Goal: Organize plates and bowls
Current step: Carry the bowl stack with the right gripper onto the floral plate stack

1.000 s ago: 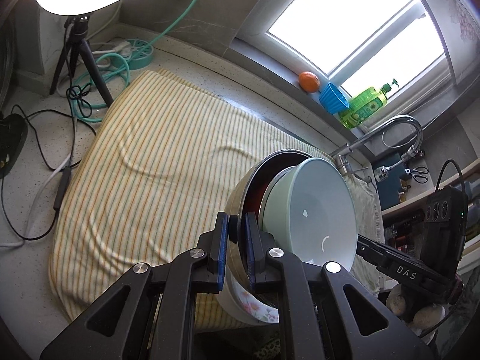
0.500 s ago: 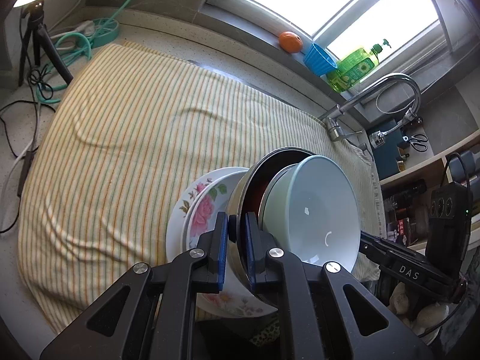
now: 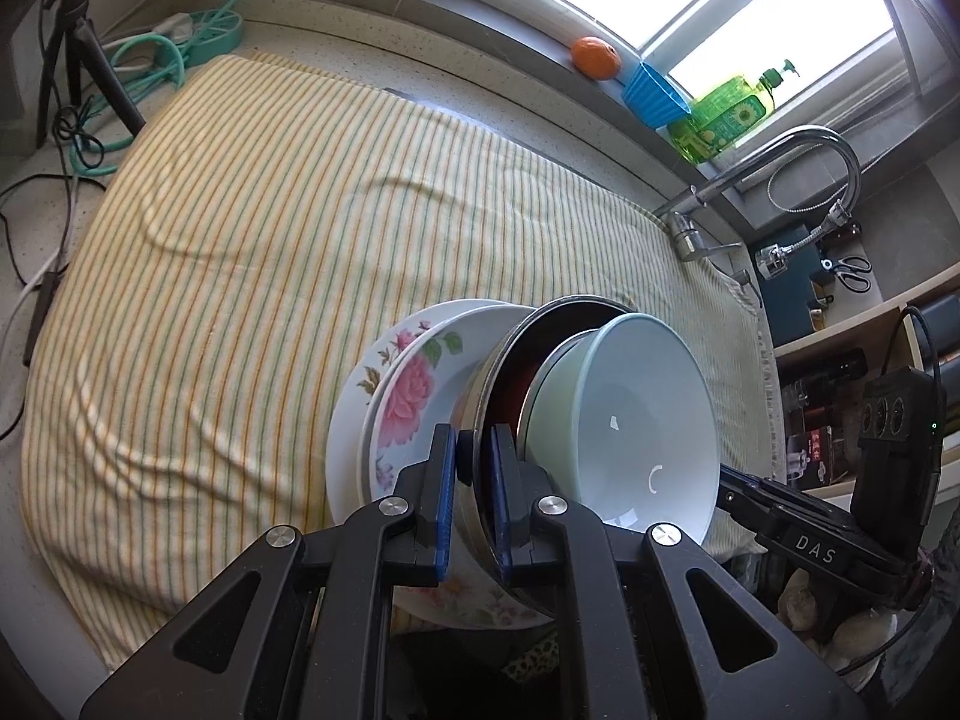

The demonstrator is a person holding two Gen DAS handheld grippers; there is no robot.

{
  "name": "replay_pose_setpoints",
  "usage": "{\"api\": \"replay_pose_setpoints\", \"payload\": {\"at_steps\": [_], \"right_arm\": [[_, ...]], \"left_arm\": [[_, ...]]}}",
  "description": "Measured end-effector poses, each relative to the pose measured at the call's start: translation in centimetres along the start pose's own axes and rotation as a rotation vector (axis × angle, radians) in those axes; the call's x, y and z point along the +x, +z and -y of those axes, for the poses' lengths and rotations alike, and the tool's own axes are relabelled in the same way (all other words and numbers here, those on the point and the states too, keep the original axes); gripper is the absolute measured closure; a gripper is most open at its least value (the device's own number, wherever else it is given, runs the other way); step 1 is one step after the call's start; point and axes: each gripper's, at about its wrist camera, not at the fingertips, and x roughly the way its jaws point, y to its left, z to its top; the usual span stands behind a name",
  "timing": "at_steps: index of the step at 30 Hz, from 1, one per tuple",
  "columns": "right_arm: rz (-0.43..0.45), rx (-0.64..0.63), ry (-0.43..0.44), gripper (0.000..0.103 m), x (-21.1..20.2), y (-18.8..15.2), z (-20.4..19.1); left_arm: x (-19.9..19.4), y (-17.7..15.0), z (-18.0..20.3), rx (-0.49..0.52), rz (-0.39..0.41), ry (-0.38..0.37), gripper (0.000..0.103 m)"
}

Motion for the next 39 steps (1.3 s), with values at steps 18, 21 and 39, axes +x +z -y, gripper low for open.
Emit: {"api": "replay_pose_setpoints", "payload": {"at_steps": [18,21,39], "right_arm": [[-0.002,-0.006,0.007,0.093,0.7,-0.1,0.1],[0.0,-0.009,0.006,0.092,0.7,-0.1,0.0],[0.089,-0.153,-0.06,0.079,-0.8,-1.1,-0.5]], "left_arm": [[0.4,-0.3,-0.4,-0.001,-0.01,0.002,0.094],[0.4,-0.3,-0.4,0.003,-0.01,0.004,0.094],[-0.9,-1.1,-0.2,0.001,0.054,0.069,0.085]]}}
